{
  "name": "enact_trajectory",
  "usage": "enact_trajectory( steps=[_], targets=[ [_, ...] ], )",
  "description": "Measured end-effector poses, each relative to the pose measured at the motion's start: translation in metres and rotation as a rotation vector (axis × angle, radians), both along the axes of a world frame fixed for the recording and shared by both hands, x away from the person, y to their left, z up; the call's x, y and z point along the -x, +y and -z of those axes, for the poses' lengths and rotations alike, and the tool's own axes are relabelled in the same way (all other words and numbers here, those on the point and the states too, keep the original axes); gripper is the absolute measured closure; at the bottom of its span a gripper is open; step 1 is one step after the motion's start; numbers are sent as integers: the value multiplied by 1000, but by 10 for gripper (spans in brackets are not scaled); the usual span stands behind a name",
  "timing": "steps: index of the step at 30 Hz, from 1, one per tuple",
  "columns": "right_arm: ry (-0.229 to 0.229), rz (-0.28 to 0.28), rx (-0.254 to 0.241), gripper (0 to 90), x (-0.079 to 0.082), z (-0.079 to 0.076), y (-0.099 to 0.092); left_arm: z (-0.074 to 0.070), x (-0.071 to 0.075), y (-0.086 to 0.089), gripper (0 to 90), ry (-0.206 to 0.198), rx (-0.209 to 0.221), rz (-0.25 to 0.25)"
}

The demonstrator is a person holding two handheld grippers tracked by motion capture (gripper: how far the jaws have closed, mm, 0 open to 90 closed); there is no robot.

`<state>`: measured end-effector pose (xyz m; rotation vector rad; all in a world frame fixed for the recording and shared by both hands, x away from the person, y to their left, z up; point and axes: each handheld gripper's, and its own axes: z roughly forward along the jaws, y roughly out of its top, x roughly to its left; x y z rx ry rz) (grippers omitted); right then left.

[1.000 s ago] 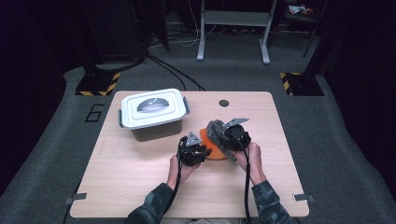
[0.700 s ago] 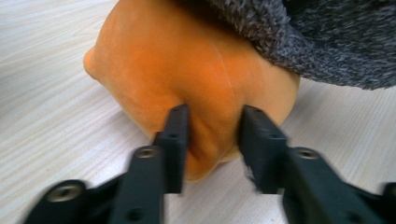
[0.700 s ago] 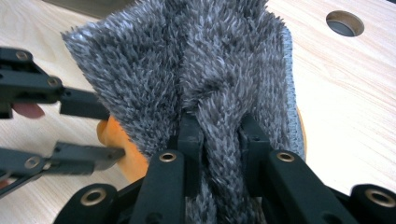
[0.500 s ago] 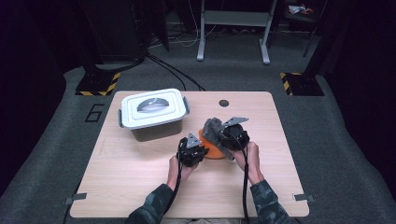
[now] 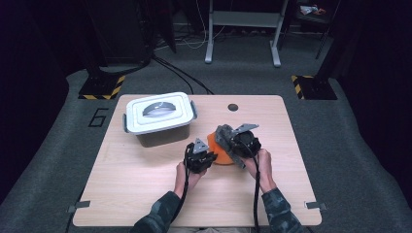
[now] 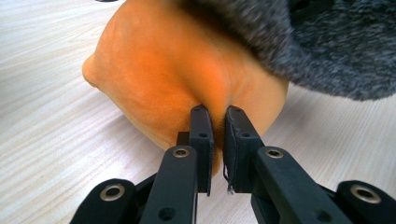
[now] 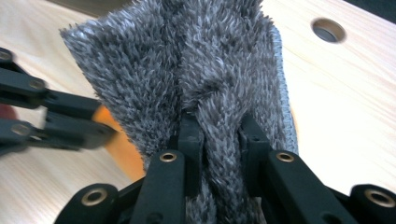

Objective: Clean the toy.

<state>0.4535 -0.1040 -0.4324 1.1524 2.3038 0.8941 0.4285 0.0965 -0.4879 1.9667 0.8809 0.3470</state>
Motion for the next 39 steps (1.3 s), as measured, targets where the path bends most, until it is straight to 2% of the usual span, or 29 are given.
enact_trajectory(
  steps=[8, 11, 14, 22, 26, 28, 30, 33, 34, 36, 39],
  targets=[
    [18, 78, -24, 752, -4, 10, -30, 1, -1, 1, 824, 5, 1, 3],
    [43, 108, -32, 752, -8, 16, -39, 2, -2, 2, 824, 15, 12, 1],
    [77, 115, -46, 751, -11, 24, -47, 3, -2, 1, 824, 16, 15, 11],
    [150, 160, -15, 751, -20, 41, -56, 4, -3, 3, 825, 24, 12, 5],
    [170, 162, -17, 751, -23, 47, -57, 5, -3, 2, 825, 20, 3, 10],
    [176, 171, -1, 748, -24, 49, -60, 4, -2, 3, 824, 30, 10, 5],
    [169, 181, 0, 747, -22, 46, -60, 4, -3, 4, 824, 21, 7, 5],
    [86, 183, 3, 747, -9, 28, -61, 4, -2, 4, 824, 21, 11, 9],
    [72, 175, -5, 747, -5, 21, -59, 4, -2, 4, 824, 17, 11, 11],
    [32, 140, -13, 747, 2, 8, -53, 3, -1, 3, 824, 12, 9, 17],
    [1, 76, -20, 746, 10, -10, -36, 2, -1, 1, 823, 11, 8, 19]
  ],
)
